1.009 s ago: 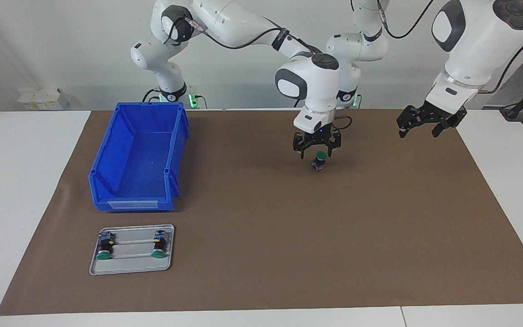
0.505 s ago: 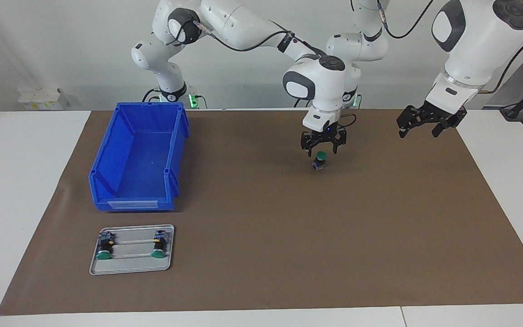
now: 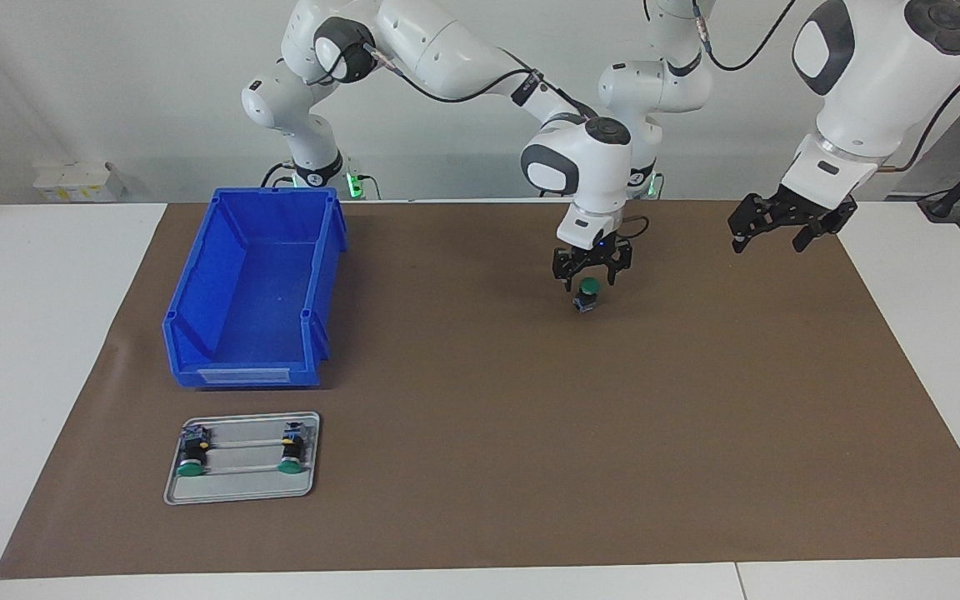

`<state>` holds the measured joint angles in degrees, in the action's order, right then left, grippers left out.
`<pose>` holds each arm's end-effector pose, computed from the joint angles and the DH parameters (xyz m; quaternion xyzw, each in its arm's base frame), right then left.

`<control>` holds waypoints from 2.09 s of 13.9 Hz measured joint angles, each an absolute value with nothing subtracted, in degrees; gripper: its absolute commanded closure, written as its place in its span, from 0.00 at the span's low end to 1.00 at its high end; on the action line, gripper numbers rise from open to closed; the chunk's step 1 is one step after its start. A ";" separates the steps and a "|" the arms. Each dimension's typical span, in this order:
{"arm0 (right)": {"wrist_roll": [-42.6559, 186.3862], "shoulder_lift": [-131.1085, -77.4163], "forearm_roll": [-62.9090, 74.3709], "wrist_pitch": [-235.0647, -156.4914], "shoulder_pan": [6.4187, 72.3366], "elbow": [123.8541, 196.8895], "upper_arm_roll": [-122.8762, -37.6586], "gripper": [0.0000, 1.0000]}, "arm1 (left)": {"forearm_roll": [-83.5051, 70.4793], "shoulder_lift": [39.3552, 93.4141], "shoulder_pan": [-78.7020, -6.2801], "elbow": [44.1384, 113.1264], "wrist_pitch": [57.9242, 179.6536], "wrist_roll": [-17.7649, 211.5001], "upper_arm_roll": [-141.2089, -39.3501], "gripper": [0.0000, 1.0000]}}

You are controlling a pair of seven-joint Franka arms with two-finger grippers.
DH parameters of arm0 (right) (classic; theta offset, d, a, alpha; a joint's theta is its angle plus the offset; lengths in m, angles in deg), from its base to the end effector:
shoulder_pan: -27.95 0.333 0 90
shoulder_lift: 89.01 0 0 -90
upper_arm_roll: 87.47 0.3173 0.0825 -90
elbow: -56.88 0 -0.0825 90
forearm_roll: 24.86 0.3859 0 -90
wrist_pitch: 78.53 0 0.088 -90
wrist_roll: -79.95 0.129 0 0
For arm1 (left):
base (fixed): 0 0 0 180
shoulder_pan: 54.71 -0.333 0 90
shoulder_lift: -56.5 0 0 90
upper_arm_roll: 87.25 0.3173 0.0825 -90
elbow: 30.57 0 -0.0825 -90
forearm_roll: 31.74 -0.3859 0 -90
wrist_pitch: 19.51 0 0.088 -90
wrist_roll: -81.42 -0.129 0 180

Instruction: Place and press button with both arms

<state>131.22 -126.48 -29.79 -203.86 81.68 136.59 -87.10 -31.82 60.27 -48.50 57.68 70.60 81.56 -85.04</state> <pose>0.4414 0.6002 0.3167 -0.9958 -0.0461 -0.0708 0.0354 0.5740 -0.0406 0.5812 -0.9993 0.0337 0.0166 0.0026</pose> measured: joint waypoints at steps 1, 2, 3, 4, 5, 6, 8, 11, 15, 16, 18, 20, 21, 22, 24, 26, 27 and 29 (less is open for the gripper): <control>131.22 -126.47 -29.79 -203.95 81.83 136.78 -87.10 0.16 | -31.82 60.27 -48.50 57.68 70.60 81.56 -85.04 0.00; 131.22 -126.43 -29.79 -203.96 81.89 136.83 -87.10 0.26 | -31.82 60.27 -48.50 57.68 70.60 81.55 -85.04 0.00; 131.22 -126.37 -29.79 -203.96 81.88 136.85 -87.10 0.35 | -31.82 60.27 -48.50 57.68 70.60 81.55 -85.04 0.00; 131.22 -126.30 -29.79 -203.97 81.88 136.86 -87.10 0.41 | -31.82 60.27 -48.50 57.68 70.60 81.55 -85.04 0.00; 131.22 -126.26 -29.79 -203.97 81.88 136.86 -87.10 0.55 | -31.82 60.27 -48.50 57.68 70.60 81.55 -85.04 0.00; 131.22 -126.25 -29.79 -204.05 81.88 136.86 -87.10 0.64 | -31.82 60.27 -48.50 57.68 70.60 81.56 -85.04 0.00; 131.22 -126.24 -29.80 -205.13 81.86 136.91 -87.11 0.78 | -31.82 60.27 -48.50 57.68 70.60 81.56 -85.04 0.00; 131.22 -126.24 -29.81 -205.71 81.85 136.94 -87.11 1.00 | -31.82 60.27 -48.50 57.68 70.60 81.56 -85.04 0.00; 131.22 -126.23 -29.81 -205.73 81.72 136.94 -87.13 1.00 | -31.82 60.27 -48.50 57.68 70.60 81.55 -85.04 0.00; 131.22 -126.19 -29.81 -205.73 81.60 136.93 -87.17 1.00 | -31.82 60.27 -48.50 57.68 70.60 81.56 -85.04 0.00; 131.80 -125.63 -29.81 -205.73 81.16 136.94 -87.47 1.00 | -31.82 60.27 -48.50 57.68 70.60 81.56 -85.04 0.00; 133.23 -123.84 -29.81 -205.69 79.85 137.52 -87.56 1.00 | -31.82 60.27 -48.50 57.68 70.60 81.56 -85.04 0.00; 133.64 -122.29 -29.81 -205.69 78.89 138.71 -87.59 1.00 | -31.82 60.27 -48.50 57.68 70.60 81.55 -85.04 0.00; 133.81 -120.31 -29.81 -205.69 77.76 140.45 -87.62 1.00 | -31.82 60.27 -48.50 57.68 70.60 81.56 -85.04 0.00; 133.84 -114.91 -29.81 -205.68 74.99 145.27 -87.66 1.00 | -31.82 60.27 -48.50 57.68 70.60 81.55 -85.04 0.00; 133.84 -108.45 -29.81 -205.48 71.79 150.86 -87.68 1.00 | -31.82 60.27 -48.50 57.68 70.60 81.56 -85.04 0.00; 133.85 -105.40 -29.81 -205.23 70.07 153.48 -87.70 1.00 | -31.82 60.27 -48.50 57.68 70.60 81.56 -85.04 0.00; 133.84 -100.72 -29.81 -205.00 66.58 157.51 -87.73 1.00 | -31.82 60.27 -48.50 57.68 70.60 81.56 -85.04 0.00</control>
<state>133.84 -100.72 -29.81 -205.00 66.58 157.51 -87.73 -31.82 60.27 -48.50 57.68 70.60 81.56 -85.04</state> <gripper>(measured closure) 0.595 0.000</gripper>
